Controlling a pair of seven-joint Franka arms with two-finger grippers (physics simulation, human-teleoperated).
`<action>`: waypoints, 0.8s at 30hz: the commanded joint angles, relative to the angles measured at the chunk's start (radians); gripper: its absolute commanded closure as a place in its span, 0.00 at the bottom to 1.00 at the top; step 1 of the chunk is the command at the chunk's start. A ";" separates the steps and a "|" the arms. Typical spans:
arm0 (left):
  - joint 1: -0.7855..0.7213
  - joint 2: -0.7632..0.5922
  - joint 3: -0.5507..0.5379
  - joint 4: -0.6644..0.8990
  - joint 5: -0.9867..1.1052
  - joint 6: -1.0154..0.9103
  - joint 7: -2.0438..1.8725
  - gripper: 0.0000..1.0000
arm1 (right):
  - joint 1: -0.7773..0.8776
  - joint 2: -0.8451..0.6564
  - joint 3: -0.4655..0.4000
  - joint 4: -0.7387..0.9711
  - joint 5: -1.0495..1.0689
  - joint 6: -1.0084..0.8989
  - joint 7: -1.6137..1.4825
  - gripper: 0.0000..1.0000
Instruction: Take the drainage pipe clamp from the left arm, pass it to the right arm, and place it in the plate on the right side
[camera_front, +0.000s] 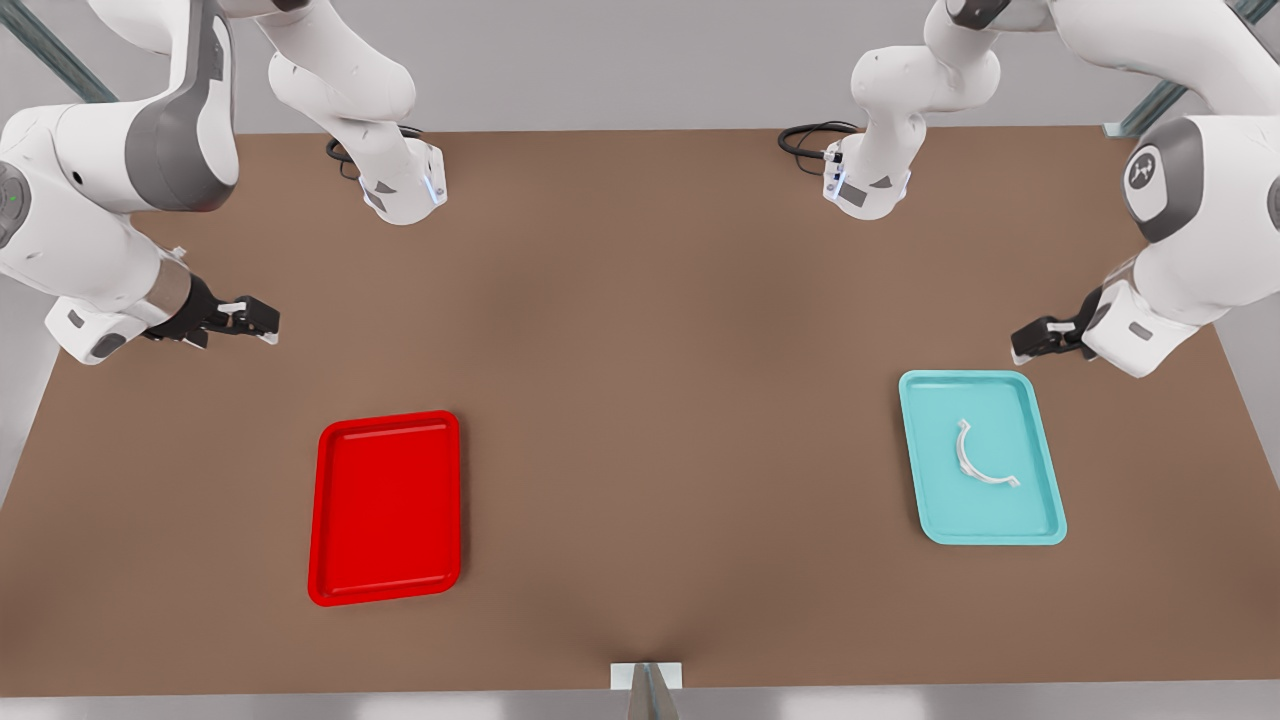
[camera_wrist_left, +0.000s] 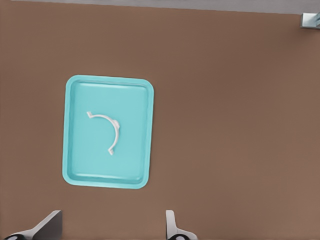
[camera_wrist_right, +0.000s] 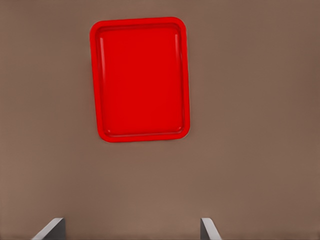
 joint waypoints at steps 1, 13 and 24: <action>-0.001 0.003 0.001 0.000 0.006 0.022 0.076 0.00 | 0.002 -0.001 0.001 -0.001 0.000 -0.005 0.001 0.00; 0.111 0.287 0.077 -0.275 0.000 0.803 -1.524 0.00 | 0.003 -0.001 0.001 0.001 0.000 -0.005 0.001 0.00; 0.134 0.426 0.079 -0.353 0.002 0.878 -1.731 0.00 | 0.002 -0.003 0.001 0.001 -0.003 -0.005 -0.077 0.00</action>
